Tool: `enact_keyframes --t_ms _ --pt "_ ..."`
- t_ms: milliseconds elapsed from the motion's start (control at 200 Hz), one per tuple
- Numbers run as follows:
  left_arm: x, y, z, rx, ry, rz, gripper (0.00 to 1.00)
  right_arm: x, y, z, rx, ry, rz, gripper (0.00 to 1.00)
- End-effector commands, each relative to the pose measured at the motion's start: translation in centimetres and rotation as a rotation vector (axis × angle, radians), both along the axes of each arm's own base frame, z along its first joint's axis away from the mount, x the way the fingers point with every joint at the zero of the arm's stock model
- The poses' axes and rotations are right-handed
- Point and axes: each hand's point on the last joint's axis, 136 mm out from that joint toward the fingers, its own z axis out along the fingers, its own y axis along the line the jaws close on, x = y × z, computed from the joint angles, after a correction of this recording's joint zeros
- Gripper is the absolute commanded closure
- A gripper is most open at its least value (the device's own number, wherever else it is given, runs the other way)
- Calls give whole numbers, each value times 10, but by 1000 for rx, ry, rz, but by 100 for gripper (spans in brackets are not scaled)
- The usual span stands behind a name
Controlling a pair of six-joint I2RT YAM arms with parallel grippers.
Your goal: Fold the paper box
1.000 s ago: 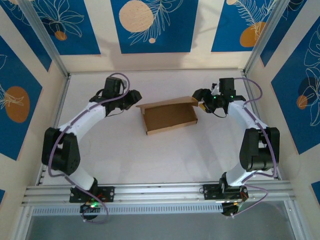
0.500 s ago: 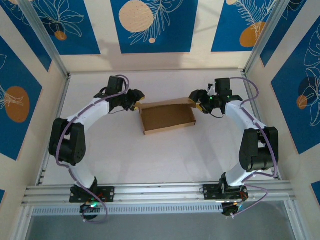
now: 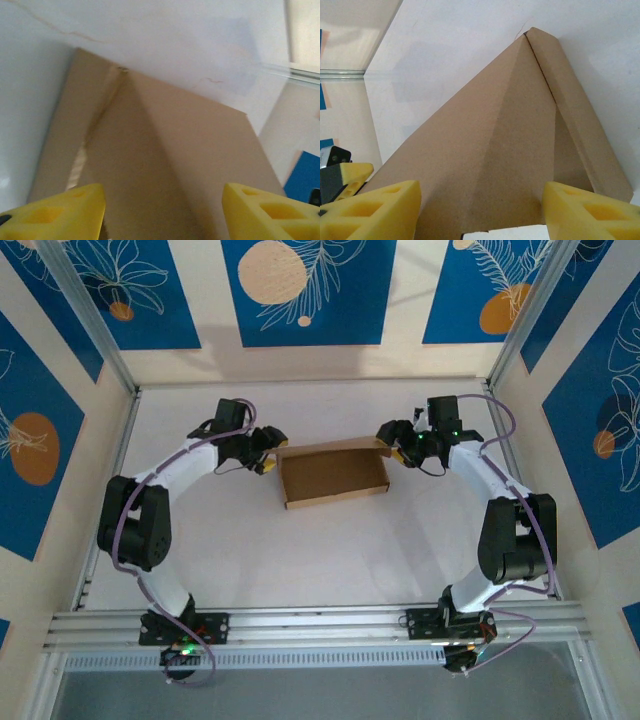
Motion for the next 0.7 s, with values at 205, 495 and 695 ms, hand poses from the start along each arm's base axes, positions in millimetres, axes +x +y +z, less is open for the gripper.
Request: enact_keyframes --t_ms 205,495,695 --pt "-3 -2 -1 -52 34 27 35 -7 7 -7 -13 46 20 35" --pt "12 -33 8 -168 -1 63 41 -7 14 -8 24 60 28 35" --pt "11 -37 -4 -230 -7 129 48 -7 15 -8 31 63 30 36"
